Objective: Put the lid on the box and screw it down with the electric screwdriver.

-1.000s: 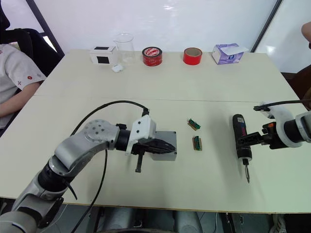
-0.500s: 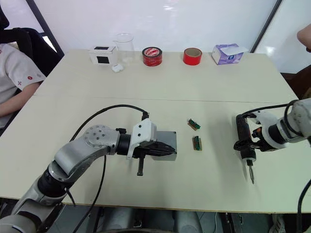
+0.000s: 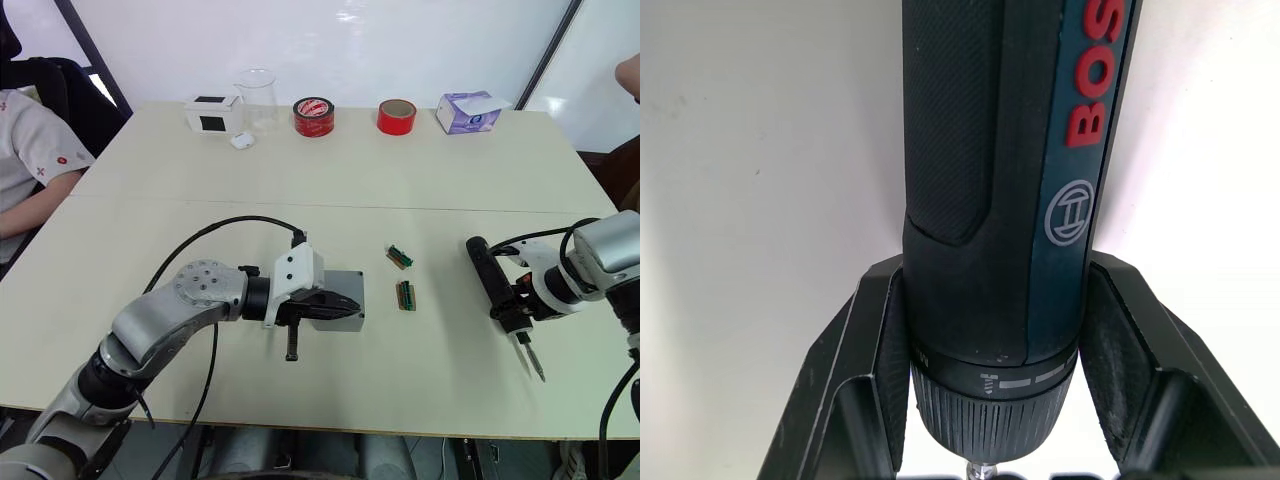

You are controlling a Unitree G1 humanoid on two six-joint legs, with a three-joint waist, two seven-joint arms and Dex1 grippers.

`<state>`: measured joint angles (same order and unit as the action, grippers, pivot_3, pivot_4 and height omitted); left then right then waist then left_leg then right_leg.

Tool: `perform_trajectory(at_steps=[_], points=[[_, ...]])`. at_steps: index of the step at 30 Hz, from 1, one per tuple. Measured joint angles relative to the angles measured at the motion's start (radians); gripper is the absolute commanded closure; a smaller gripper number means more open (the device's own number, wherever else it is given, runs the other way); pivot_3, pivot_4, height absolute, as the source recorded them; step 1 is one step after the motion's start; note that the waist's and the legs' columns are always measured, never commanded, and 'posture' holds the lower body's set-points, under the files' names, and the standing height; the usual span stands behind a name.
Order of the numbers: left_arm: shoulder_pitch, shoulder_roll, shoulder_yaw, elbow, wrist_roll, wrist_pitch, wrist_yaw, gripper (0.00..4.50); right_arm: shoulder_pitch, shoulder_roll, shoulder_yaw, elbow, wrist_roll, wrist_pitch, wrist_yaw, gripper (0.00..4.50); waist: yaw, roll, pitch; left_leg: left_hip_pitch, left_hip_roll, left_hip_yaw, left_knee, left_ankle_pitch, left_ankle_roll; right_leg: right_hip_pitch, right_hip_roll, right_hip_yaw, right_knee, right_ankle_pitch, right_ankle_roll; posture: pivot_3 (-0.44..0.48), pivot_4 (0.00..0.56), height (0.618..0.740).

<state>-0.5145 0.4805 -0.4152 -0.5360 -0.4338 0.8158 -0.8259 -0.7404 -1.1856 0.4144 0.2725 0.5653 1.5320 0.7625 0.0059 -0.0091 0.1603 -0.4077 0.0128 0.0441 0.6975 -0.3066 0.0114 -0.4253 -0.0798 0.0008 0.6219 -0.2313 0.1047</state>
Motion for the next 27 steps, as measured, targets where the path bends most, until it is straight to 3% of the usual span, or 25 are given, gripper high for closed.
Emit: perform_trajectory(at_steps=[4, 7, 10, 12, 15, 18, 22, 27], points=[[0.000, 0.009, 0.003, 0.003, -0.011, -0.001, -0.009, 4.50, -0.039, 0.042, 0.005, 0.090, -0.050, -0.047, 0.036, 2.73, -0.009, -0.005, -0.002, 0.001, 0.000, 0.001, 0.000, 0.000, 0.000, 0.003, 0.000, 0.000, -0.005, 0.001, -0.003, 0.000, 0.150, 0.740], [-0.004, 0.023, 0.011, 0.018, -0.013, -0.005, -0.022, 4.50, -0.111, 0.102, -0.016, 0.214, -0.112, -0.148, 0.022, 2.73, -0.022, -0.002, 0.000, 0.001, -0.001, 0.006, 0.001, 0.000, 0.000, 0.002, -0.002, 0.004, -0.006, 0.005, 0.000, 0.000, 0.150, 0.740], [-0.023, 0.034, 0.043, 0.070, -0.015, -0.020, -0.047, 4.50, -0.219, 0.212, -0.250, 0.363, -0.109, -0.336, -0.073, 2.73, -0.025, 0.008, 0.006, -0.001, -0.002, 0.010, -0.001, 0.000, 0.000, -0.004, 0.000, 0.009, -0.005, 0.008, 0.006, 0.000, 0.150, 0.740], [-0.044, 0.039, 0.066, 0.107, -0.017, -0.022, -0.059, 4.50, -0.258, 0.264, -0.437, 0.346, -0.051, -0.428, -0.110, 2.73, -0.019, 0.010, 0.006, -0.001, -0.001, 0.008, -0.003, 0.000, 0.000, -0.005, 0.002, 0.009, -0.003, 0.009, 0.009, 0.000, 0.150, 0.740], [-0.050, 0.060, 0.094, 0.145, -0.029, -0.039, -0.090, 4.50, -0.179, 0.385, -0.714, 0.107, 0.056, -0.548, -0.182, 2.73, -0.005, 0.008, 0.005, -0.002, 0.002, 0.005, -0.009, 0.001, -0.001, -0.005, 0.005, 0.004, -0.006, 0.007, 0.007, 0.000, 0.150, 0.740], [-0.054, 0.081, 0.100, 0.185, -0.030, -0.041, -0.118, 4.50, -0.050, 0.558, -0.888, -0.149, 0.235, -0.504, -0.267, 2.73, 0.008, 0.008, 0.005, -0.002, 0.002, 0.005, -0.013, 0.004, -0.007, -0.005, 0.002, 0.004, -0.008, 0.007, 0.007, 0.000, 0.150, 0.740], [-0.061, 0.105, 0.109, 0.241, -0.018, -0.062, -0.143, 4.50, 0.099, 0.713, -0.931, -0.380, 0.431, -0.440, -0.327, 2.73, 0.007, 0.009, 0.006, -0.002, -0.001, 0.007, -0.012, 0.003, -0.004, -0.005, -0.003, 0.006, -0.008, 0.008, 0.008, 0.000, 0.150, 0.740], [-0.085, 0.098, 0.109, 0.301, 0.007, -0.090, -0.156, 4.50, 0.199, 0.739, -0.889, -0.620, 0.478, -0.496, -0.342, 2.73, 0.005, 0.009, 0.006, -0.001, -0.003, 0.006, -0.009, 0.002, -0.003, -0.003, -0.002, 0.006, -0.008, 0.008, 0.008, 0.000, 0.150, 0.740]])
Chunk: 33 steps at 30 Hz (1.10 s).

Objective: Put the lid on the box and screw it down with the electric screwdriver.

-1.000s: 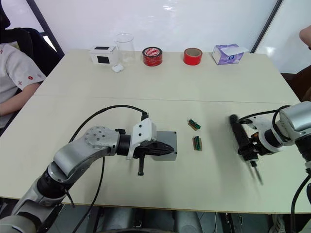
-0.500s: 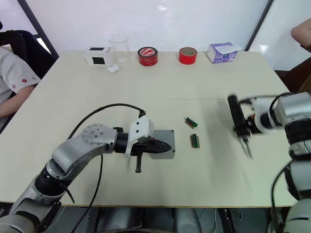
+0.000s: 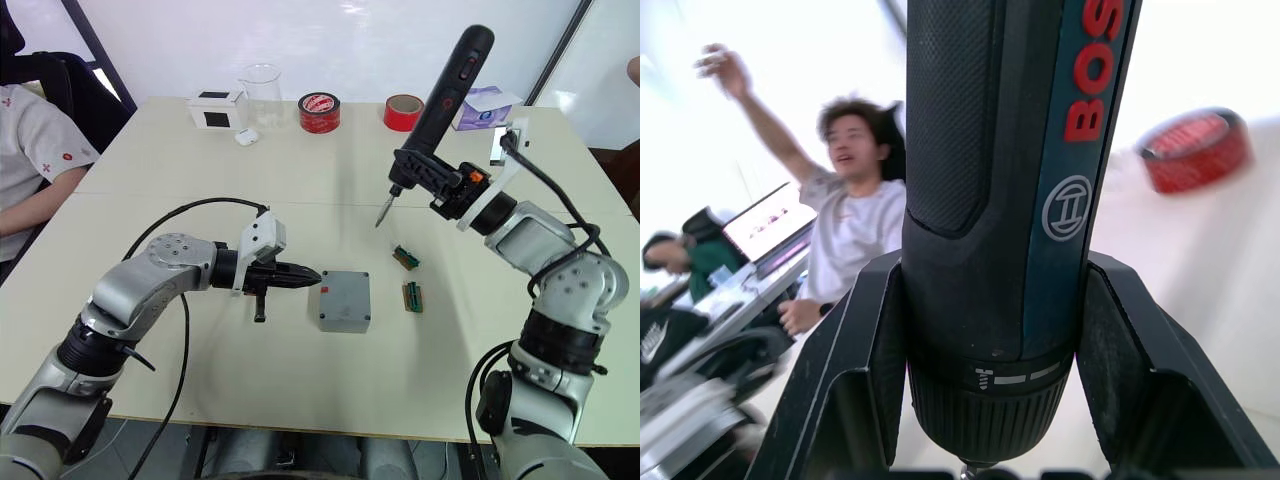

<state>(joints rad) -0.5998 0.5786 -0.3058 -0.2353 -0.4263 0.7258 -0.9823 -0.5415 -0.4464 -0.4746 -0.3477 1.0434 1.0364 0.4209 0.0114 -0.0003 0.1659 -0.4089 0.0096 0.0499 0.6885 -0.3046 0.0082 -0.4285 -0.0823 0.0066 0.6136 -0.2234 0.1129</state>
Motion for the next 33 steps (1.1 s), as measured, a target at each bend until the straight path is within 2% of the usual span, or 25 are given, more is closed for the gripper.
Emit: perform_trajectory(at_steps=[7, 13, 23, 33], points=[[-0.060, -0.059, -0.081, 0.038, 0.047, -0.019, -0.023, 4.50, 0.185, -0.024, 0.092, -0.091, -0.023, -0.088, 0.060, 2.73, -0.002, 0.000, 0.000, 0.001, 0.000, 0.000, 0.000, 0.000, 0.000, 0.000, 0.001, 0.000, 0.001, 0.000, 0.000, 0.000, 0.150, 0.740], [-0.083, -0.082, -0.154, 0.094, 0.131, -0.088, -0.043, 4.50, 0.220, -0.044, 0.145, -0.095, -0.084, -0.172, 0.089, 2.73, -0.005, 0.000, 0.000, 0.001, 0.001, 0.000, 0.000, 0.000, 0.000, 0.000, 0.002, 0.000, 0.001, 0.000, 0.000, 0.000, 0.150, 0.740], [-0.080, -0.085, -0.153, 0.103, 0.162, -0.126, -0.081, 4.50, 0.243, -0.011, 0.263, -0.095, -0.151, -0.250, 0.087, 2.73, -0.005, 0.000, 0.000, 0.001, 0.001, 0.000, 0.000, 0.000, 0.000, 0.000, 0.002, 0.000, 0.001, 0.000, 0.000, 0.000, 0.150, 0.740], [-0.080, -0.084, -0.151, 0.102, 0.167, -0.121, -0.088, 4.50, 0.261, -0.019, 0.291, -0.077, -0.213, -0.315, 0.110, 2.73, -0.001, 0.000, 0.000, 0.001, 0.001, 0.000, 0.001, 0.000, 0.000, 0.000, 0.002, 0.000, 0.001, 0.000, 0.000, 0.000, 0.150, 0.740]])
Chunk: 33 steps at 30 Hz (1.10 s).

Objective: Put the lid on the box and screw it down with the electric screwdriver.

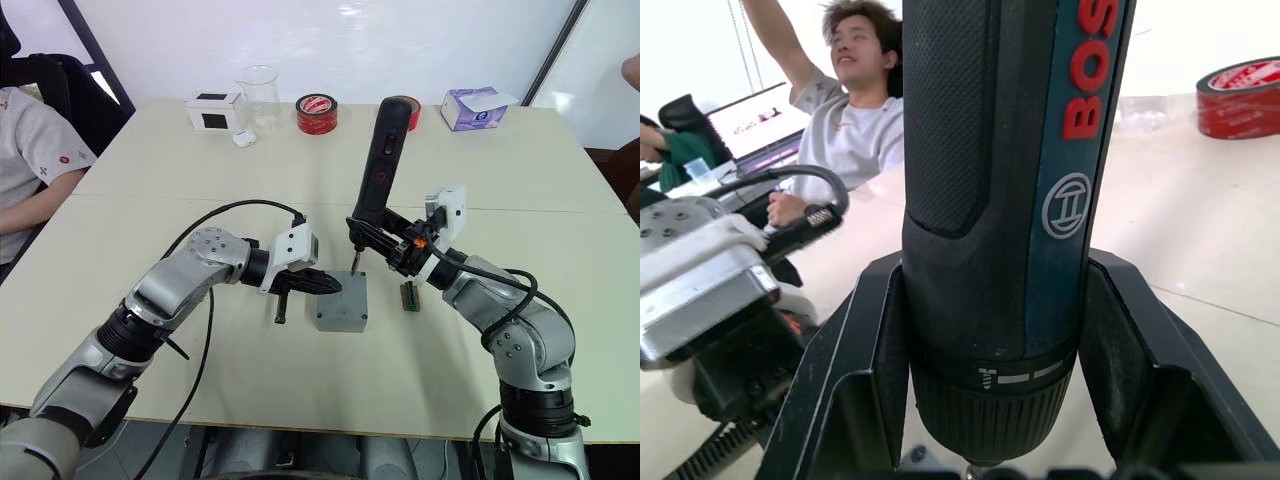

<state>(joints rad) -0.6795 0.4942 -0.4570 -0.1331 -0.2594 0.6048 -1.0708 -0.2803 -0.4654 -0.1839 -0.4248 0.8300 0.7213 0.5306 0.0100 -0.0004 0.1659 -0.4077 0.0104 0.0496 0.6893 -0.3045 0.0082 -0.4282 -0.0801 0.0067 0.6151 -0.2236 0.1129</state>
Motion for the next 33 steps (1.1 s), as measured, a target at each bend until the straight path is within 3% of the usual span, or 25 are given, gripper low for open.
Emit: perform_trajectory(at_steps=[15, 26, 33], points=[[0.001, 0.000, 0.001, -0.002, 0.010, 0.001, -0.002, 4.50, 0.016, -0.028, 0.003, 0.038, -0.047, -0.061, 0.048, 2.73, 0.000, 0.000, 0.000, 0.001, 0.000, 0.000, 0.002, 0.000, 0.000, 0.001, 0.000, 0.000, 0.001, 0.000, 0.000, 0.000, 0.150, 0.740], [0.008, 0.006, 0.000, -0.002, 0.012, 0.002, -0.008, 4.50, 0.123, -0.043, 0.054, -0.046, -0.143, -0.170, 0.077, 2.73, 0.000, -0.007, -0.006, 0.004, 0.000, -0.001, 0.002, 0.000, 0.000, 0.005, 0.000, 0.000, 0.001, 0.000, 0.000, 0.000, 0.150, 0.740], [0.014, 0.004, -0.003, 0.002, 0.030, 0.002, -0.009, 4.50, 0.113, -0.022, 0.081, -0.026, -0.176, -0.170, 0.034, 2.73, 0.000, -0.008, -0.007, 0.020, 0.001, -0.001, -0.001, -0.001, 0.001, 0.021, 0.000, 0.000, -0.002, -0.004, -0.007, 0.000, 0.150, 0.740]])
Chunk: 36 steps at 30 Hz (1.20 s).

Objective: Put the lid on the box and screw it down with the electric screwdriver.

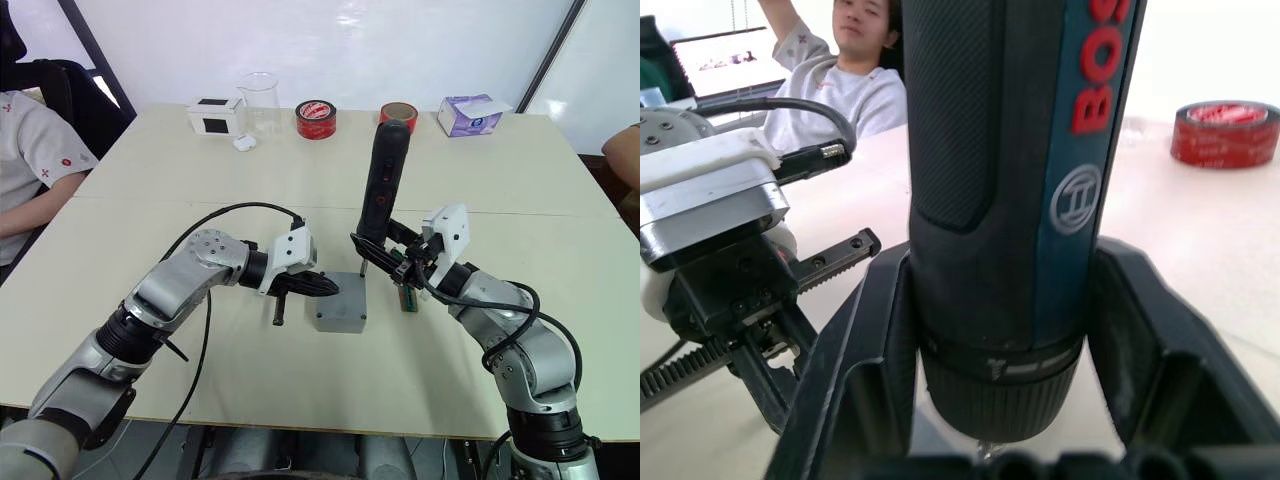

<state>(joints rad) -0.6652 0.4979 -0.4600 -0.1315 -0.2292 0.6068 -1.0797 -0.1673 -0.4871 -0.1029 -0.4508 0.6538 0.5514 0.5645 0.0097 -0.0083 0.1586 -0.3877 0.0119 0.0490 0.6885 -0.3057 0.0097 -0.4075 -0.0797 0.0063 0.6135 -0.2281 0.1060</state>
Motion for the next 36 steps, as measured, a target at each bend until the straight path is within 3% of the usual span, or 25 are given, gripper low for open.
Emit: perform_trajectory(at_steps=[28, 34, 36], points=[[0.011, -0.014, 0.001, 0.000, 0.003, -0.005, -0.002, 4.50, -0.031, -0.023, -0.011, 0.008, 0.030, 0.039, 0.015, 2.73, 0.001, -0.002, -0.002, 0.000, 0.001, 0.000, 0.000, 0.000, 0.000, 0.000, 0.000, 0.000, 0.000, 0.000, 0.000, 0.000, 0.150, 0.740], [0.012, -0.040, 0.000, 0.003, 0.002, -0.005, 0.000, 4.50, -0.166, -0.087, -0.067, 0.067, 0.157, 0.212, -0.007, 2.73, 0.002, -0.002, -0.001, -0.004, 0.002, 0.000, 0.000, 0.000, 0.000, -0.004, -0.002, 0.000, 0.001, 0.000, 0.000, 0.000, 0.150, 0.740], [0.013, -0.040, 0.000, 0.002, 0.003, -0.007, 0.000, 4.50, -0.274, -0.103, -0.106, 0.109, 0.200, 0.304, -0.089, 2.73, 0.001, -0.001, 0.000, -0.004, 0.002, 0.000, 0.000, 0.000, 0.000, -0.005, -0.002, 0.000, 0.001, 0.000, -0.001, 0.000, 0.150, 0.740]])
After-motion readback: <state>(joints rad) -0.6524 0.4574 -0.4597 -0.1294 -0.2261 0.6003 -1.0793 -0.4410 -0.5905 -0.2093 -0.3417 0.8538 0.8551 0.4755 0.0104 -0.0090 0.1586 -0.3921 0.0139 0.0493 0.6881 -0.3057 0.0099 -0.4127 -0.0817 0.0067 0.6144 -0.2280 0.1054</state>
